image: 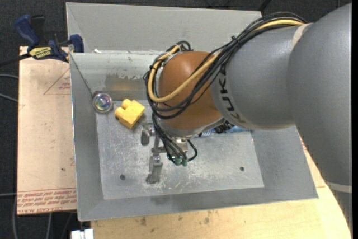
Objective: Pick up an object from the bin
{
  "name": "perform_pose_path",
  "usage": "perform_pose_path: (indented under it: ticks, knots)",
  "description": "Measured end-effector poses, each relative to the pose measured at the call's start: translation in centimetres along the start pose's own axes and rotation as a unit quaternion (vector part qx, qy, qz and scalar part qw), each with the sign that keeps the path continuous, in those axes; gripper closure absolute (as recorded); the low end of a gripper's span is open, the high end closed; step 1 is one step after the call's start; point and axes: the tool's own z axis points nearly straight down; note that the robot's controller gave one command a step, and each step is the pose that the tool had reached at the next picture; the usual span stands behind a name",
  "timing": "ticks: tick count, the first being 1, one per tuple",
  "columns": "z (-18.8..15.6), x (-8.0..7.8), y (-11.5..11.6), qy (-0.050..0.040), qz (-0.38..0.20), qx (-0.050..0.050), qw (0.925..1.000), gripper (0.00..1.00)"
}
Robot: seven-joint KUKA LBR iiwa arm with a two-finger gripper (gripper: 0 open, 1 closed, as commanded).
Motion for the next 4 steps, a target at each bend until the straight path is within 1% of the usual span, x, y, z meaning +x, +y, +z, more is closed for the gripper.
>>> perform_pose_path:
  ticks: [1,2,3,4]
  knots:
    - [5.8,1.5,-0.5,-0.0016,-0.137,0.000,0.9906,0.00]
    - [3.7,-2.8,-9.9,-0.0063,-0.111,0.002,0.9938,0.00]
    - [-1.3,-9.9,-11.0,-0.0096,-0.107,0.000,0.9942,0.00]
    - [7.8,-11.3,-11.7,-0.0018,-0.075,-0.001,0.9972,0.00]
